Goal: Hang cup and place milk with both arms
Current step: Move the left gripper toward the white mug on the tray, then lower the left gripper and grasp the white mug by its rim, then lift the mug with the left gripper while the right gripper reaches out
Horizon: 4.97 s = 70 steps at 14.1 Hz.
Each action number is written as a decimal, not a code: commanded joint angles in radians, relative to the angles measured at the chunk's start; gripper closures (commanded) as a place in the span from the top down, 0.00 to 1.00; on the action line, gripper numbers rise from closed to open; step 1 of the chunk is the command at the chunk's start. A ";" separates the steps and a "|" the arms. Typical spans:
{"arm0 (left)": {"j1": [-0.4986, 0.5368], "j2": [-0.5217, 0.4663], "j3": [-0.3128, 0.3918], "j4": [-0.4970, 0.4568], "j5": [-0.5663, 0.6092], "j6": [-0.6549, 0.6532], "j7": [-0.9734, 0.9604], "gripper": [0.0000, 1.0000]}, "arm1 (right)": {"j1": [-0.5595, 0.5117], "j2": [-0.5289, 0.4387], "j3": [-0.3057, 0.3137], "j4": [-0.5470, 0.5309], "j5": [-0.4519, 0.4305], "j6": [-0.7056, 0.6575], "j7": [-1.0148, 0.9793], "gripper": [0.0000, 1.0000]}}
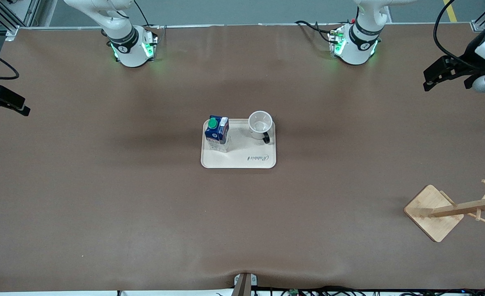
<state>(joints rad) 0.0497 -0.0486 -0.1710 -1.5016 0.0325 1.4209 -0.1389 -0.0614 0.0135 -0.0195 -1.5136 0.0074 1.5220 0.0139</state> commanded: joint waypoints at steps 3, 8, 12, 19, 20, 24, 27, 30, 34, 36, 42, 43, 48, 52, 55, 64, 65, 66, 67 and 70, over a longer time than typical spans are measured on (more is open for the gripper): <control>-0.007 0.038 -0.008 0.037 -0.008 -0.020 0.002 1.00 | -0.006 0.013 0.006 0.026 -0.014 -0.013 0.003 1.00; -0.028 0.084 -0.012 0.064 -0.017 -0.020 -0.011 1.00 | -0.006 0.016 0.006 0.026 -0.014 -0.013 0.004 1.00; -0.161 0.131 -0.025 0.040 -0.014 -0.004 -0.120 1.00 | -0.006 0.016 0.006 0.027 -0.014 -0.011 0.003 1.00; -0.318 0.157 -0.047 -0.179 -0.011 0.240 -0.336 1.00 | -0.005 0.016 0.006 0.027 -0.011 -0.013 0.004 1.00; -0.329 0.164 -0.059 -0.205 -0.011 0.284 -0.381 1.00 | -0.002 0.016 0.006 0.027 -0.011 -0.014 0.004 1.00; -0.416 0.219 -0.079 -0.327 -0.017 0.471 -0.589 1.00 | 0.015 0.011 0.007 0.039 0.011 -0.017 0.004 1.00; -0.529 0.288 -0.082 -0.387 -0.011 0.619 -0.831 1.00 | 0.020 0.011 0.007 0.044 0.013 -0.026 0.004 1.00; -0.568 0.337 -0.082 -0.422 -0.009 0.688 -0.953 0.92 | 0.020 0.011 0.007 0.046 0.012 -0.026 0.003 1.00; -0.589 0.343 -0.084 -0.540 -0.009 0.829 -1.031 0.76 | 0.014 0.010 0.003 0.059 0.011 -0.043 0.003 1.00; -0.603 0.357 -0.084 -0.578 -0.009 0.891 -1.059 0.70 | 0.011 0.011 0.001 0.059 0.012 -0.068 0.003 1.00; -0.645 0.432 -0.084 -0.598 -0.009 0.972 -1.117 0.55 | 0.021 0.013 0.006 0.059 0.014 -0.059 0.008 1.00; -0.645 0.444 -0.084 -0.597 -0.009 0.974 -1.117 0.43 | 0.023 0.013 0.006 0.059 0.014 -0.052 0.008 1.00; -0.630 0.444 -0.081 -0.568 -0.006 0.972 -1.111 0.00 | 0.049 0.014 0.009 0.066 0.014 -0.051 0.008 1.00; -0.558 0.327 -0.077 -0.522 -0.005 0.907 -1.073 0.00 | 0.043 0.014 0.007 0.067 0.014 -0.051 0.008 1.00; -0.493 0.242 -0.076 -0.415 -0.005 0.724 -0.994 0.00 | 0.104 0.043 0.009 0.061 0.014 -0.051 0.008 1.00; -0.095 0.213 -0.073 -0.134 -0.002 0.328 -0.327 0.00 | 0.215 0.245 0.006 0.070 0.023 -0.062 -0.005 1.00; -0.056 0.199 -0.073 -0.132 -0.002 0.328 -0.283 0.00 | 0.206 0.258 0.007 0.072 0.026 -0.053 -0.008 1.00; -0.025 0.188 -0.071 -0.131 -0.002 0.328 -0.236 0.00 | 0.218 0.270 0.006 0.072 0.023 -0.045 -0.020 1.00; 0.011 0.179 -0.071 -0.131 -0.003 0.328 -0.188 0.00 | 0.232 0.289 0.007 0.070 0.037 -0.013 -0.006 1.00; 0.152 0.177 -0.076 -0.115 -0.020 0.323 -0.029 0.00 | 0.366 0.298 0.007 0.023 0.042 0.085 0.247 1.00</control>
<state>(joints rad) 0.1226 0.1440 -0.2333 -1.6251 0.0277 1.7658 -0.2651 0.2087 0.3182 -0.0048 -1.4793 0.0444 1.5761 0.0923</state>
